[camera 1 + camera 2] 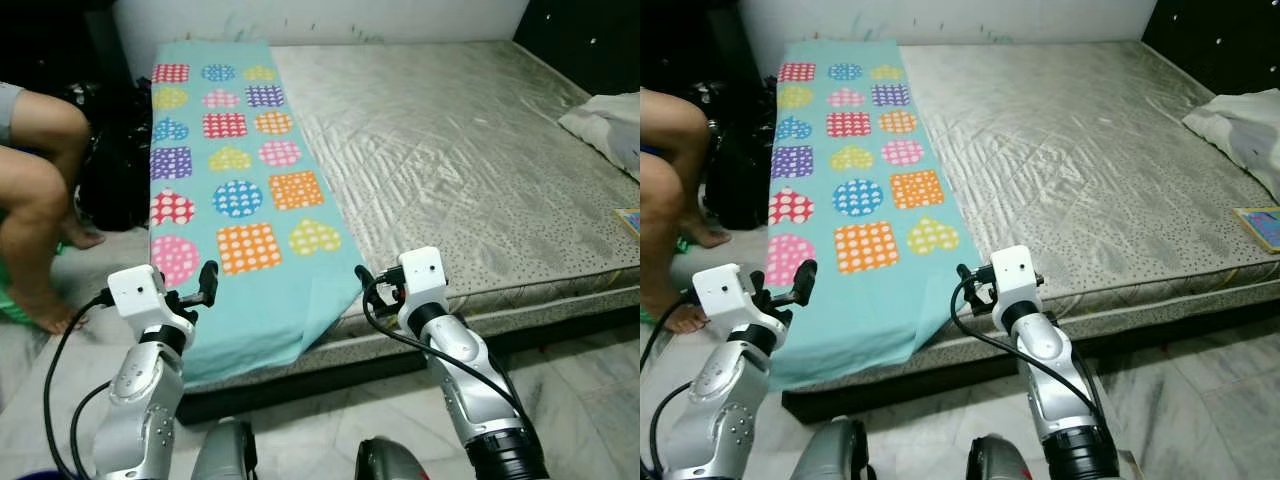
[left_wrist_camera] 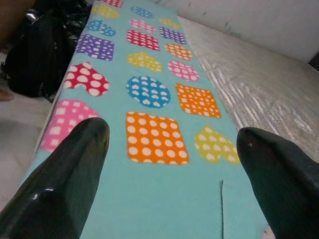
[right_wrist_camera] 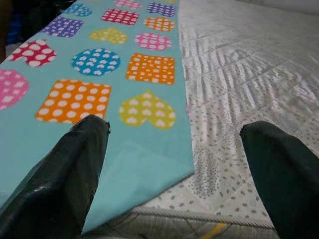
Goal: Clean up the room
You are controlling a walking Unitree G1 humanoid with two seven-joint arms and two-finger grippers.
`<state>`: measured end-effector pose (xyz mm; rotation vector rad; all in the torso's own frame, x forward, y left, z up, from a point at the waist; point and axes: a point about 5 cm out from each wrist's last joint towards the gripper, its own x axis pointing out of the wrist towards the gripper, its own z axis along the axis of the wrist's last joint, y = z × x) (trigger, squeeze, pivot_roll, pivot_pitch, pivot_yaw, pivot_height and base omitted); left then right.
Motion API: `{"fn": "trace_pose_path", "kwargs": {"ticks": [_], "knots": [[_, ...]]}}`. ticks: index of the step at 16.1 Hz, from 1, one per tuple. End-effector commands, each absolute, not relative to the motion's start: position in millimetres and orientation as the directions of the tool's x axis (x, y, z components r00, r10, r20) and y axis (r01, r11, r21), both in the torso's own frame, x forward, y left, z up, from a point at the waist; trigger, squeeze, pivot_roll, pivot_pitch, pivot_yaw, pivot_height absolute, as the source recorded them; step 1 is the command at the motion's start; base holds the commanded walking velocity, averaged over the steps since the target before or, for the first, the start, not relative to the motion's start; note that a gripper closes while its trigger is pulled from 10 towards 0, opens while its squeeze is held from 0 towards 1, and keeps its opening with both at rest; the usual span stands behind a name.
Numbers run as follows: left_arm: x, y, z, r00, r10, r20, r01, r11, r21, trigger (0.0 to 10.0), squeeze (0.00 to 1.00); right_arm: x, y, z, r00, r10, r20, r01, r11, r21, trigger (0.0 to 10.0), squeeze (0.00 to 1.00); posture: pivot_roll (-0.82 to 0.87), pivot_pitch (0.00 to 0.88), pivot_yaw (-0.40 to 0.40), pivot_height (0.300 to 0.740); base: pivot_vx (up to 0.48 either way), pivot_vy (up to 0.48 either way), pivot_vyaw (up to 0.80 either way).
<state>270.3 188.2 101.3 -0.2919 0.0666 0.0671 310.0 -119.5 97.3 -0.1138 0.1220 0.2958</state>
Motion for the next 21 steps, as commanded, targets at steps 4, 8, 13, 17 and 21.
{"fn": "trace_pose_path", "kwargs": {"ticks": [4,8,13,17,21], "knots": [[270.6,183.8,103.0,0.997,0.026,-0.075,-0.046,0.958,-0.283,10.0,0.0,310.2,-122.6,98.3,0.95,0.277,-0.146,-0.293,0.95,-0.106,10.0,0.0,-0.08,0.109,-0.04,0.655,0.306,0.0,0.0],[271.5,183.6,102.6,0.997,0.018,-0.076,-0.039,0.959,-0.281,10.0,0.0,310.8,-123.5,98.5,0.951,0.274,-0.144,-0.289,0.952,-0.097,10.0,0.0,-0.08,0.106,-0.038,0.655,0.32,0.0,0.0],[274.0,183.6,100.2,0.994,0.035,-0.105,-0.062,0.962,-0.267,10.0,0.0,312.5,-123.8,99.5,0.95,0.28,-0.141,-0.294,0.952,-0.088,10.0,0.0,-0.08,0.115,-0.041,0.655,0.119,0.0,0.0],[274.2,184.3,100.0,0.993,0.044,-0.107,-0.072,0.959,-0.276,10.0,0.0,311.9,-122.2,99.5,0.944,0.3,-0.138,-0.312,0.947,-0.08,10.0,0.0,-0.08,0.123,-0.038,0.605,0.0,0.0,0.0],[274.6,184.7,100.7,0.993,0.049,-0.107,-0.077,0.958,-0.275,10.0,0.0,312.0,-121.9,99.8,0.944,0.3,-0.14,-0.313,0.947,-0.076,10.0,0.0,-0.08,0.126,-0.036,0.57,0.0,0.0,0.0]]}}
